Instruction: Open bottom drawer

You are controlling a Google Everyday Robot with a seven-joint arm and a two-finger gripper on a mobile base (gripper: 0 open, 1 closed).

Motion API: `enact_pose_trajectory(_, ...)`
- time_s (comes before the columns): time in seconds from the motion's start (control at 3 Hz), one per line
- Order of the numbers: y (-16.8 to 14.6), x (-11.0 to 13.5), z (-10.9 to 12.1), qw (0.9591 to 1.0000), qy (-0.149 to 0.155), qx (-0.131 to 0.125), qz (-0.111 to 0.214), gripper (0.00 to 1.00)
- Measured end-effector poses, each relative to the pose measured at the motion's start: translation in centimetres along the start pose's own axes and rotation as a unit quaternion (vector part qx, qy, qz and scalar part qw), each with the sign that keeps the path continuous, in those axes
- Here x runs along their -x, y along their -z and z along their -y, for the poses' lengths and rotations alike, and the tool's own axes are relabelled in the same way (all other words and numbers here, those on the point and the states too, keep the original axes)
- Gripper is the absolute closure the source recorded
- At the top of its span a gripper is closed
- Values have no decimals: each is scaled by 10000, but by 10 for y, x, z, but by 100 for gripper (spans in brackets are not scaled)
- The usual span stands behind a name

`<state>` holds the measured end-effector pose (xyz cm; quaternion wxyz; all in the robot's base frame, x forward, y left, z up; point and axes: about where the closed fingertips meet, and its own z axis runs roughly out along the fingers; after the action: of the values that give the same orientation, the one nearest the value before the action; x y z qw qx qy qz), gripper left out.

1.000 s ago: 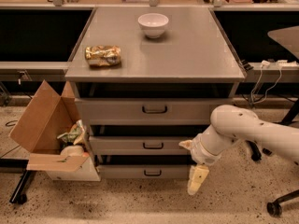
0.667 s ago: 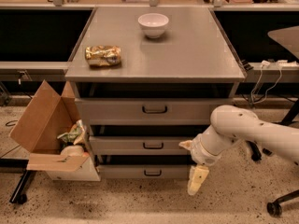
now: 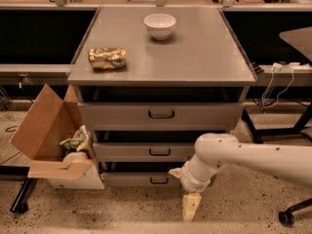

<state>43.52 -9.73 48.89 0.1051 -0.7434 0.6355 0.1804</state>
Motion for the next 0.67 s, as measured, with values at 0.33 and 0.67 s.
enact_pose_trajectory(0.33,-49,12,-20,9993,118,302,188,0)
enact_pose_trajectory(0.67,-49,12,-20,9993,115,303,190,0)
